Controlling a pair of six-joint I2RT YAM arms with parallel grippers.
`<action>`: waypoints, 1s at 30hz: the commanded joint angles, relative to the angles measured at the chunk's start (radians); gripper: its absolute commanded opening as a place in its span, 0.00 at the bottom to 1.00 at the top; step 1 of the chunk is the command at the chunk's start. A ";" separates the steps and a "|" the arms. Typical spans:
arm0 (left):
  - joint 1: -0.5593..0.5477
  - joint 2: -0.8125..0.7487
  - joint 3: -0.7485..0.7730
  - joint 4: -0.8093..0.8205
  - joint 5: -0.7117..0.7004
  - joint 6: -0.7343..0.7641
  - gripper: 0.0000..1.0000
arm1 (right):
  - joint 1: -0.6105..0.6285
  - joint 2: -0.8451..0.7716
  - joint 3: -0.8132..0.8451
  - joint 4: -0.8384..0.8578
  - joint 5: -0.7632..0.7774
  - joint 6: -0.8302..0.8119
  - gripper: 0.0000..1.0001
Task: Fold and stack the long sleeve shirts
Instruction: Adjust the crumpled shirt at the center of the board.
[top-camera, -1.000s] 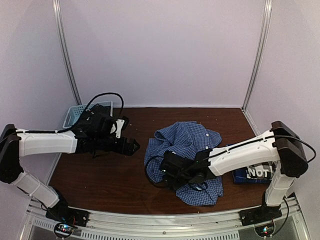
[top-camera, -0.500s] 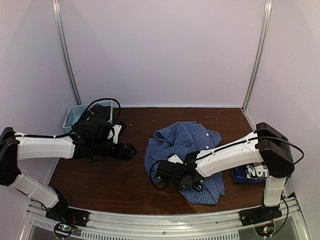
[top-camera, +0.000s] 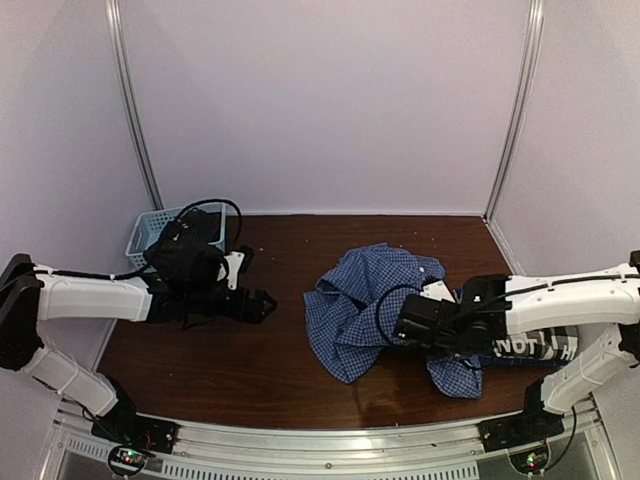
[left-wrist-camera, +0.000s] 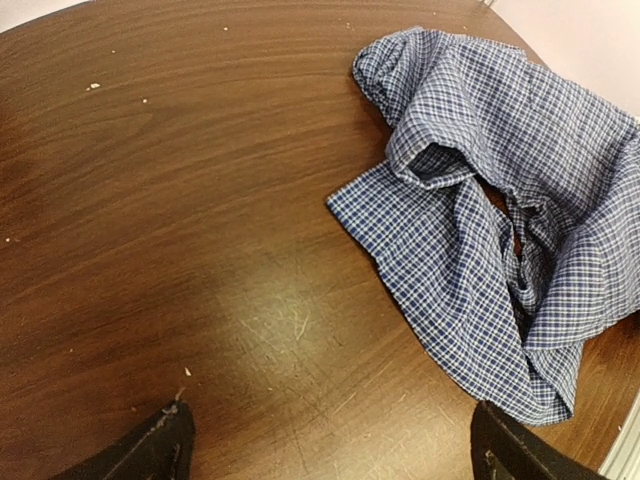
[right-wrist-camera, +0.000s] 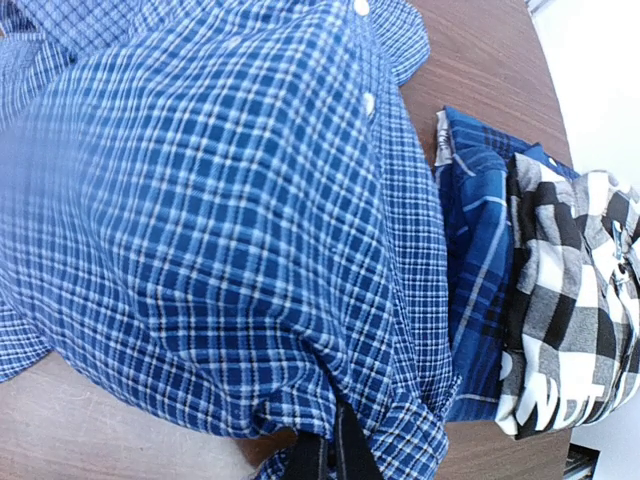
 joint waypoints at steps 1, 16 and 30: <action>0.002 0.023 0.026 0.058 0.035 0.013 0.98 | -0.009 -0.197 -0.020 -0.105 0.021 0.091 0.00; -0.118 0.117 0.123 0.205 0.171 0.180 0.94 | -0.150 -0.592 0.078 -0.187 0.088 0.023 0.00; -0.168 0.585 0.558 0.062 0.273 0.436 0.88 | -0.209 -0.568 0.095 -0.172 0.071 -0.052 0.00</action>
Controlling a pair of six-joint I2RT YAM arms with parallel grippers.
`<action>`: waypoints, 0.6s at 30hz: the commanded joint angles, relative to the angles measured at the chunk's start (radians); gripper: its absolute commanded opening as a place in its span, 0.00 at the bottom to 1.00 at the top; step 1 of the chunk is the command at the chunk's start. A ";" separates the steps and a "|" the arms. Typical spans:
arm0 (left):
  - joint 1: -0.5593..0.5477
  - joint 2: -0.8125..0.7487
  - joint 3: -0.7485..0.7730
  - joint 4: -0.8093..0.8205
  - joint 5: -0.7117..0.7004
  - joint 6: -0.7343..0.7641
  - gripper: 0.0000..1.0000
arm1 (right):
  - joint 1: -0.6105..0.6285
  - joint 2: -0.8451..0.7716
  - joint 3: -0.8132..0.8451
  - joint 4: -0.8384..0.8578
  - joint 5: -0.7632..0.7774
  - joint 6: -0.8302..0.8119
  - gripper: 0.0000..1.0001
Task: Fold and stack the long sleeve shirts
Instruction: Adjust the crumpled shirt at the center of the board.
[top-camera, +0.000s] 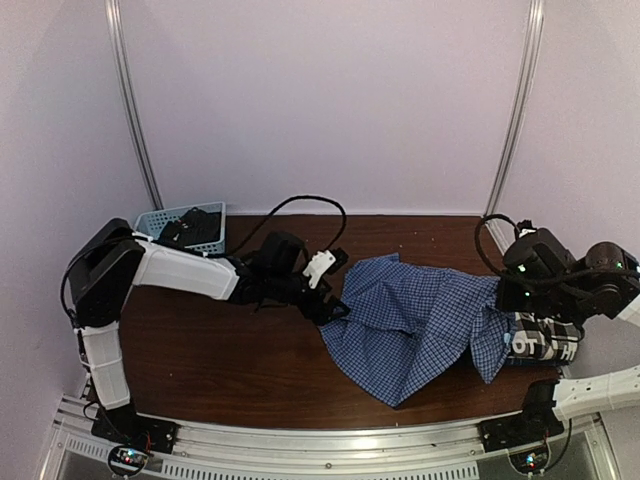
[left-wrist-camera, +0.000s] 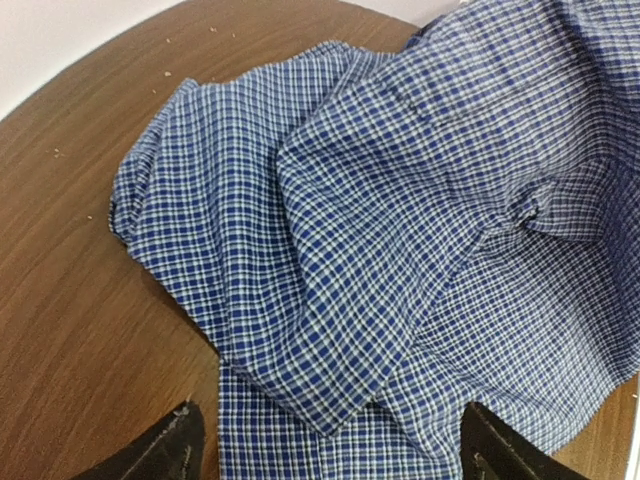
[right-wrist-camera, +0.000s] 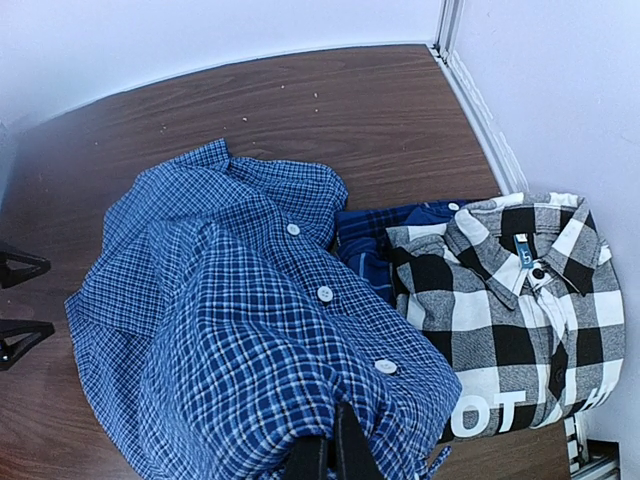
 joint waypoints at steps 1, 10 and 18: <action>-0.002 0.130 0.153 -0.069 0.049 0.068 0.86 | -0.018 -0.002 0.011 0.013 0.007 -0.040 0.00; -0.002 0.293 0.294 -0.137 0.083 0.035 0.44 | -0.037 0.002 -0.019 0.055 -0.024 -0.066 0.00; 0.027 0.200 0.208 -0.089 0.072 -0.021 0.00 | -0.074 0.005 -0.029 0.086 -0.039 -0.114 0.00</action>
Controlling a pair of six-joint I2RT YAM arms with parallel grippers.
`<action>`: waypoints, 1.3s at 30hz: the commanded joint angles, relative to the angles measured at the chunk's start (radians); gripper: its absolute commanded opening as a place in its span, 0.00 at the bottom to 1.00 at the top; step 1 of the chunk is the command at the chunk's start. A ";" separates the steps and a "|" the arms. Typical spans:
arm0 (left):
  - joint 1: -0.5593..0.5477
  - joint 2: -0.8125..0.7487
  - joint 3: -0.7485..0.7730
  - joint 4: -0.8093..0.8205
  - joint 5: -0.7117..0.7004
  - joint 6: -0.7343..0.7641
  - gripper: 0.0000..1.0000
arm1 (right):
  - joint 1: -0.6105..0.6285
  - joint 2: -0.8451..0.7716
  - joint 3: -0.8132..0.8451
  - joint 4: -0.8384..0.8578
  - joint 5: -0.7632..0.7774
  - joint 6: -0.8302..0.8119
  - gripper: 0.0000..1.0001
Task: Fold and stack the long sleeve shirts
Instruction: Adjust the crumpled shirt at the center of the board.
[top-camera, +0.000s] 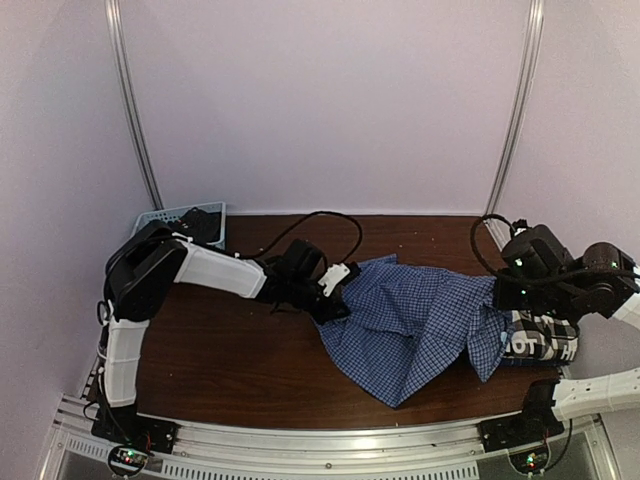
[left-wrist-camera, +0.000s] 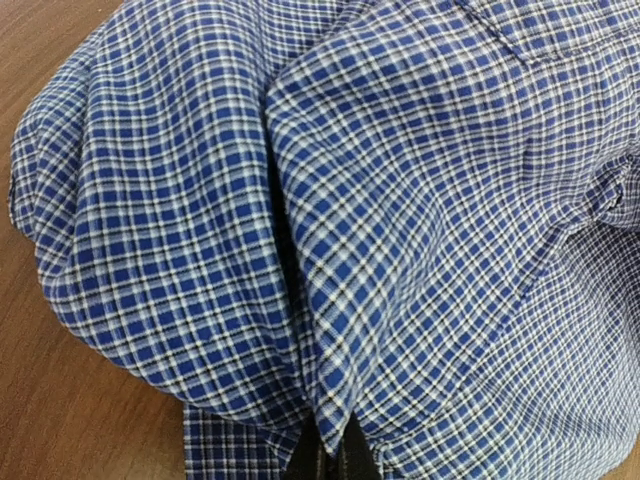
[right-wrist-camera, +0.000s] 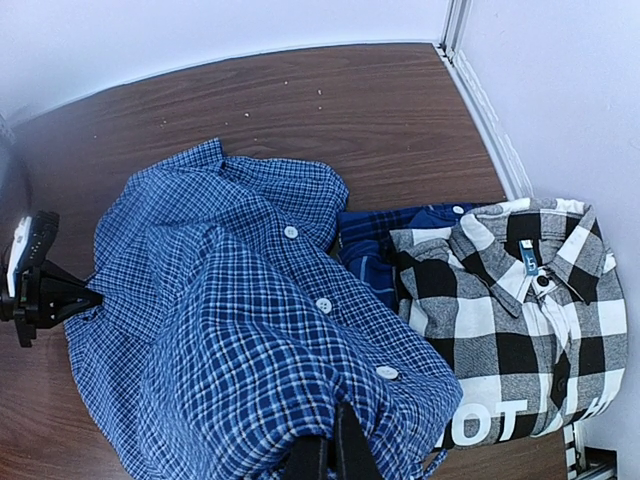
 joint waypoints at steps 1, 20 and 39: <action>0.037 -0.125 -0.075 0.056 -0.007 -0.050 0.00 | -0.028 0.002 -0.017 0.037 -0.003 -0.048 0.00; 0.244 -0.904 -0.331 -0.274 -0.318 -0.245 0.00 | -0.088 0.247 -0.020 0.345 -0.224 -0.385 0.00; 0.068 -0.646 -0.036 -0.298 -0.154 -0.219 0.00 | -0.419 0.394 -0.009 0.387 -0.228 -0.434 0.05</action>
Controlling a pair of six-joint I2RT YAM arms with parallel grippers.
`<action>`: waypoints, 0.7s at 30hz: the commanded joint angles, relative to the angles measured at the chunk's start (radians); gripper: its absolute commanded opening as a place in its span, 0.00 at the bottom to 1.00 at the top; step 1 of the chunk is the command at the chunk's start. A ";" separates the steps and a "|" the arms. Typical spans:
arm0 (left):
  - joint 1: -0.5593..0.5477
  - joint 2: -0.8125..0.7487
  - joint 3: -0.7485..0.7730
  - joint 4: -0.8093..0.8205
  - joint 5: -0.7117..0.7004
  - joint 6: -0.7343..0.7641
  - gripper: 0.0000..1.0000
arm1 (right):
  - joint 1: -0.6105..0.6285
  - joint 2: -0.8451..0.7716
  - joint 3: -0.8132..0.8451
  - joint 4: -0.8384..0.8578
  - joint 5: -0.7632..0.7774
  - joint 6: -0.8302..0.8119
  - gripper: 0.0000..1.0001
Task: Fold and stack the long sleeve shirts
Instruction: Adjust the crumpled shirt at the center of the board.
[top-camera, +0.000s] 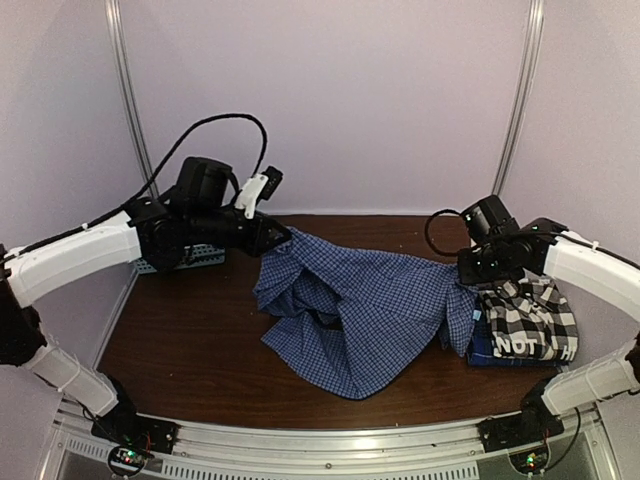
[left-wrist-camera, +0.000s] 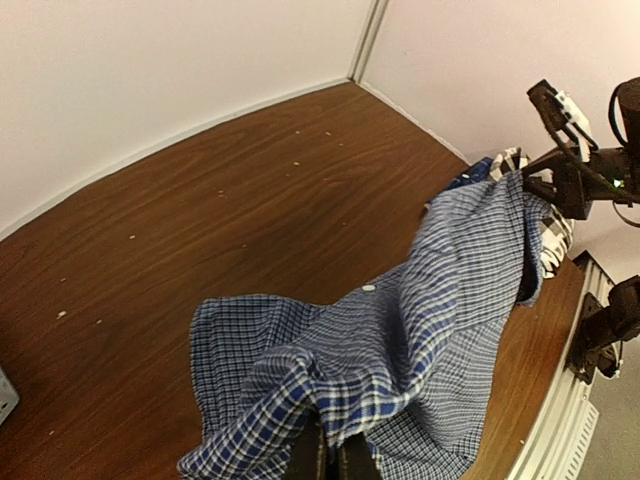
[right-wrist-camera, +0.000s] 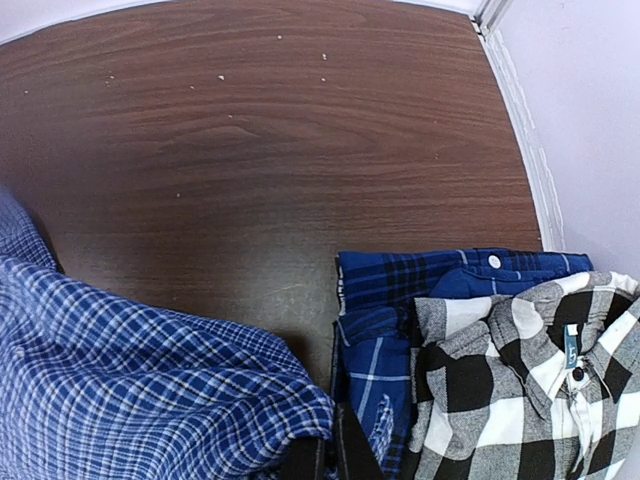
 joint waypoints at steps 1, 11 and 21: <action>-0.044 0.194 0.133 0.082 0.043 -0.003 0.00 | -0.042 0.018 -0.033 0.011 0.046 -0.012 0.05; -0.045 0.565 0.323 0.123 0.014 -0.014 0.00 | -0.063 -0.077 -0.053 -0.046 0.036 0.033 0.56; 0.003 0.602 0.322 0.130 0.007 -0.032 0.00 | 0.125 -0.224 -0.071 -0.028 -0.013 0.059 0.75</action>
